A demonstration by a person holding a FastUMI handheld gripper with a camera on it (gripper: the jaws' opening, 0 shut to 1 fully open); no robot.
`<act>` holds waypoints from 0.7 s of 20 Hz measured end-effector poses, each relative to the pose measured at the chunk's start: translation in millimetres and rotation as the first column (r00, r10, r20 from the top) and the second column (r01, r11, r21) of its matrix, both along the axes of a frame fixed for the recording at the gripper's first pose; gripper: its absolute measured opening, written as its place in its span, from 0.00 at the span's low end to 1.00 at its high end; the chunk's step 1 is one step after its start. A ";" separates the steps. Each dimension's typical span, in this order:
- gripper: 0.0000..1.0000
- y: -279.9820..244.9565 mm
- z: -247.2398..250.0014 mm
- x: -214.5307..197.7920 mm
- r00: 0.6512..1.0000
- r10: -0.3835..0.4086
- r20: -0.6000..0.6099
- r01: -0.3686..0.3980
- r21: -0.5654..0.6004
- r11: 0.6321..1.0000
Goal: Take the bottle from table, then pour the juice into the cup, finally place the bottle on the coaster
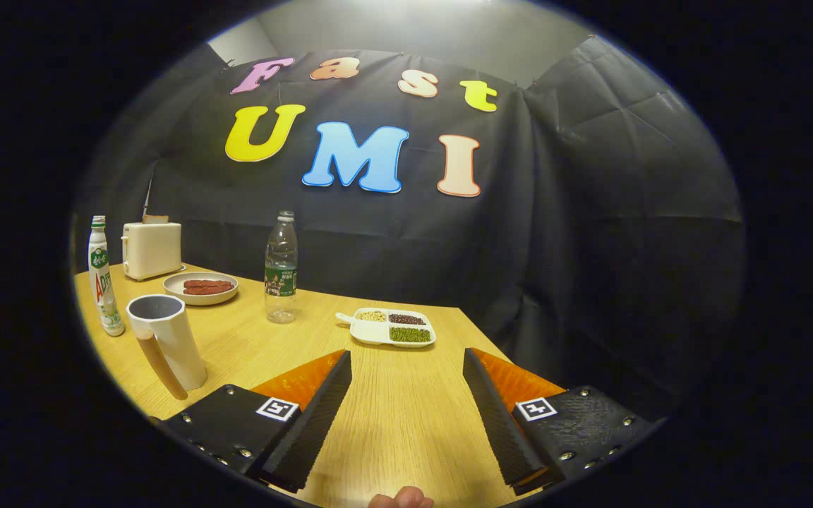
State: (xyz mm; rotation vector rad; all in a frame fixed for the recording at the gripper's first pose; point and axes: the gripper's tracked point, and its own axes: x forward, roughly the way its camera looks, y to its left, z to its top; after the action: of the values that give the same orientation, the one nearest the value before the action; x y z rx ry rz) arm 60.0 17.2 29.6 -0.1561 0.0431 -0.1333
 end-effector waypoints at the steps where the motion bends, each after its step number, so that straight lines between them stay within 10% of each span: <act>1: 0.96 2.9 10.1 -5.8 0.999 -0.027 0.021 0.028 -0.015 1.000; 14: 0.96 190.6 73.6 -67.4 0.983 0.070 0.168 -0.086 0.091 0.992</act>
State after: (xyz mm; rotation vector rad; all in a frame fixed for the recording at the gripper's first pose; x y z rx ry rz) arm -7.4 207.8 103.2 -0.0484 -0.1208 -0.0649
